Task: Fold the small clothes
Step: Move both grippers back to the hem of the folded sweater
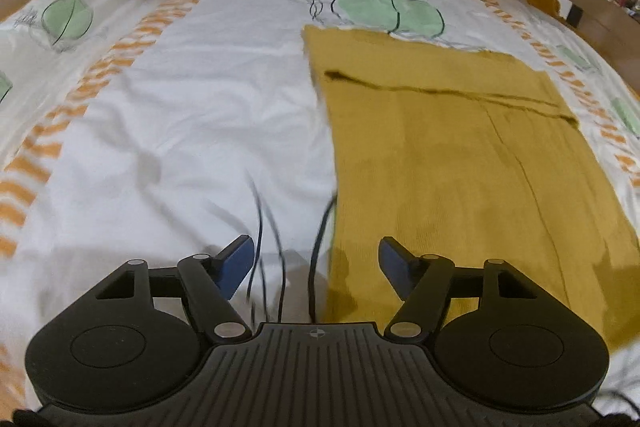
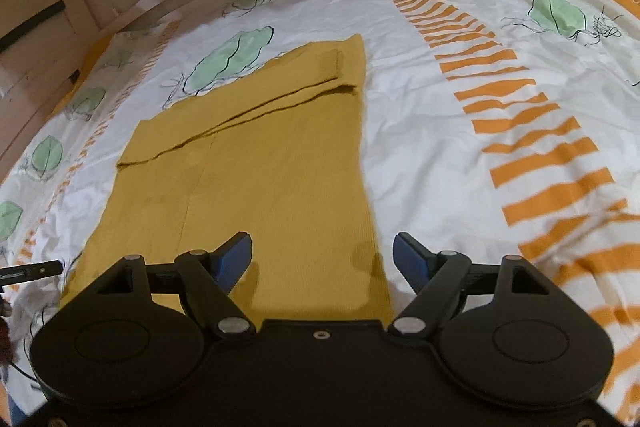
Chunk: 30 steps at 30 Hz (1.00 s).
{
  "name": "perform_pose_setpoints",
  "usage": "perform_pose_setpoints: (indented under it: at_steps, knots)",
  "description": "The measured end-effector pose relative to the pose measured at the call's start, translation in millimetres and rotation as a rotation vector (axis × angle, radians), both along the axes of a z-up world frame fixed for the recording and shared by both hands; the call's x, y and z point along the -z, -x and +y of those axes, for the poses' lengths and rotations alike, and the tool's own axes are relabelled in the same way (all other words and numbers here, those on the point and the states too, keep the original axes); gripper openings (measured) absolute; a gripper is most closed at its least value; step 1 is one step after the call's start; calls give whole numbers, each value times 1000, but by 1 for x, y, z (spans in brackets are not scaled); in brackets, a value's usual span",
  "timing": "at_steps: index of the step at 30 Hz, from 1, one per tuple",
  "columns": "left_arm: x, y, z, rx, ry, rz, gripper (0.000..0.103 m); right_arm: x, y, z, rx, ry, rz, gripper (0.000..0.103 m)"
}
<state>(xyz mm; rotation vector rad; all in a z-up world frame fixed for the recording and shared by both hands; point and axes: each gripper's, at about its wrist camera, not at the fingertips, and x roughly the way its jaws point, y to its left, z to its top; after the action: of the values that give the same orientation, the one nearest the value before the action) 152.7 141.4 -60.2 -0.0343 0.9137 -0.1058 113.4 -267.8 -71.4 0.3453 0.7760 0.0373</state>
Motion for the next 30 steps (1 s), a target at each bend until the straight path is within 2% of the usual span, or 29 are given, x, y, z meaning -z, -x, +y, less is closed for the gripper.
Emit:
perform_pose_setpoints:
  at_steps: [5,11,17,19,25,30]
  knots:
    - [2,27,-3,4,-39,27,68,-1,20,3,1,29,-3,80]
    - [1,53,-25,48,-168,-20,68,-3,40,8,-9,56,2,83]
    - [16,67,-37,106,-173,-27,70,5,51,10,-26,62,21,86]
    - [18,67,-41,127,-179,-17,76,6,53,13,-40,85,12,87]
    - [25,57,-39,170,-118,32,77,13,56,25,-92,151,-10,97]
    - [29,55,-39,195,-93,46,77,17,56,34,-129,185,-21,101]
